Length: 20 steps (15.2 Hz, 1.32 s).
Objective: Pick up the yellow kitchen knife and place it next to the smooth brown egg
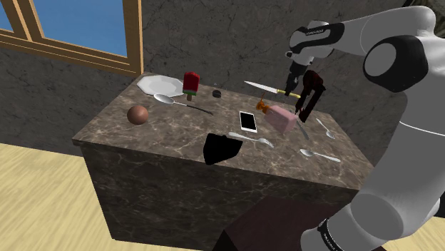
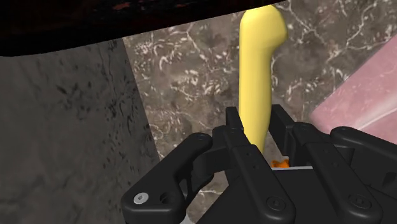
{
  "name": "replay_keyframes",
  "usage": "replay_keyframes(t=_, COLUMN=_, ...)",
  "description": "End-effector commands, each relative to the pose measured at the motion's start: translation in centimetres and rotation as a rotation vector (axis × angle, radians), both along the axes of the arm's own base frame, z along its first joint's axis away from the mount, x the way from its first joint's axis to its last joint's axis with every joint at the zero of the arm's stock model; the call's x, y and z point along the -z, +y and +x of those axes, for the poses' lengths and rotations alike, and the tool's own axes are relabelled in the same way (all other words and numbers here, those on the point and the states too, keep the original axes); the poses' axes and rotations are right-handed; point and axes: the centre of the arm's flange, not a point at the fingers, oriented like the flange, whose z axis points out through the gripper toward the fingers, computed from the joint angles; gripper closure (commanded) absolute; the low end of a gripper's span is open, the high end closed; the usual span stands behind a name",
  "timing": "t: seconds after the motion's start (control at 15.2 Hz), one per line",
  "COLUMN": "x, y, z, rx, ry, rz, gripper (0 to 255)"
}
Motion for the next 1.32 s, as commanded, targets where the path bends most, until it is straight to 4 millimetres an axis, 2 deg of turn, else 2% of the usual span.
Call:
replay_keyframes(t=0.0, x=-1.0, y=0.1, z=0.0, rx=0.0, ry=0.0, rz=0.0, gripper=255)
replay_keyframes(t=0.26, x=-2.6, y=0.1, z=-0.1, rx=0.0, ry=0.0, rz=0.0, gripper=255)
replay_keyframes(t=1.25, x=-2.6, y=19.1, z=5.5, rx=0.0, ry=0.0, rz=0.0, gripper=255)
